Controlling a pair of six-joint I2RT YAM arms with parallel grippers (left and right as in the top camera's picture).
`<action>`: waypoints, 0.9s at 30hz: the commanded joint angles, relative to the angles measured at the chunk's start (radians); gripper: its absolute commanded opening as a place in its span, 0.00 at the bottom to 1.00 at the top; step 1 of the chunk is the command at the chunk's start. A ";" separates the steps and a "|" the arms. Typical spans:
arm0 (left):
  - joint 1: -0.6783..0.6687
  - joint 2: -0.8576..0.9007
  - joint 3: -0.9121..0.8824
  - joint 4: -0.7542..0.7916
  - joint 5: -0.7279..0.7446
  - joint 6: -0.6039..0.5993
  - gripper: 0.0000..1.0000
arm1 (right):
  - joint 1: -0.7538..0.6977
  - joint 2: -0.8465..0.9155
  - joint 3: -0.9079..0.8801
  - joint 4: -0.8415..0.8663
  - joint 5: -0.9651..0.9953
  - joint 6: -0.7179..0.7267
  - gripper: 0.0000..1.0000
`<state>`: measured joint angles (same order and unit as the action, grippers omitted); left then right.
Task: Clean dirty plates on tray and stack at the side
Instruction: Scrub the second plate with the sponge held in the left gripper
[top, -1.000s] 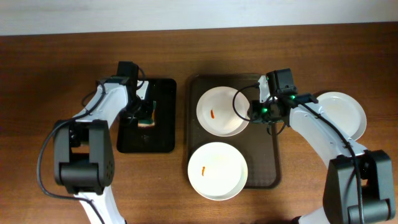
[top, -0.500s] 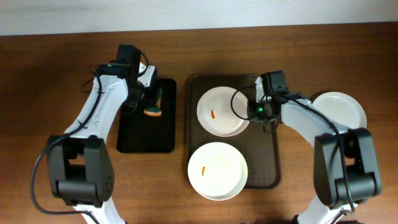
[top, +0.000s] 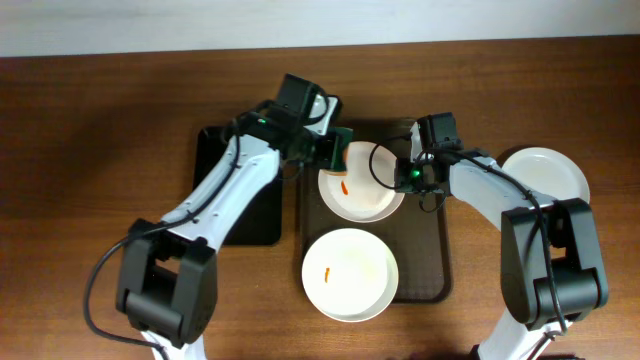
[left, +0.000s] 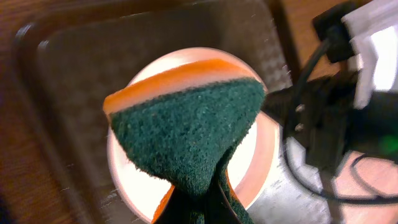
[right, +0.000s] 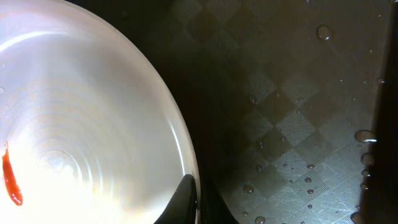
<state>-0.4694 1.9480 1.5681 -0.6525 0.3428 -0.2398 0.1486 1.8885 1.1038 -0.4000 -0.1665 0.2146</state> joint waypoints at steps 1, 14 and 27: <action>-0.046 0.101 0.019 0.033 -0.010 -0.161 0.00 | 0.001 0.031 0.002 -0.015 0.032 0.011 0.04; -0.064 0.285 0.024 -0.032 -0.171 -0.164 0.00 | 0.001 0.031 0.002 -0.046 0.032 0.011 0.04; -0.120 0.284 0.253 -0.301 -0.752 -0.035 0.00 | 0.001 0.031 0.002 -0.099 0.045 0.034 0.04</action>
<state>-0.6189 2.2086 1.7271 -0.8848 -0.2760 -0.2943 0.1524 1.8889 1.1164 -0.4725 -0.1978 0.2478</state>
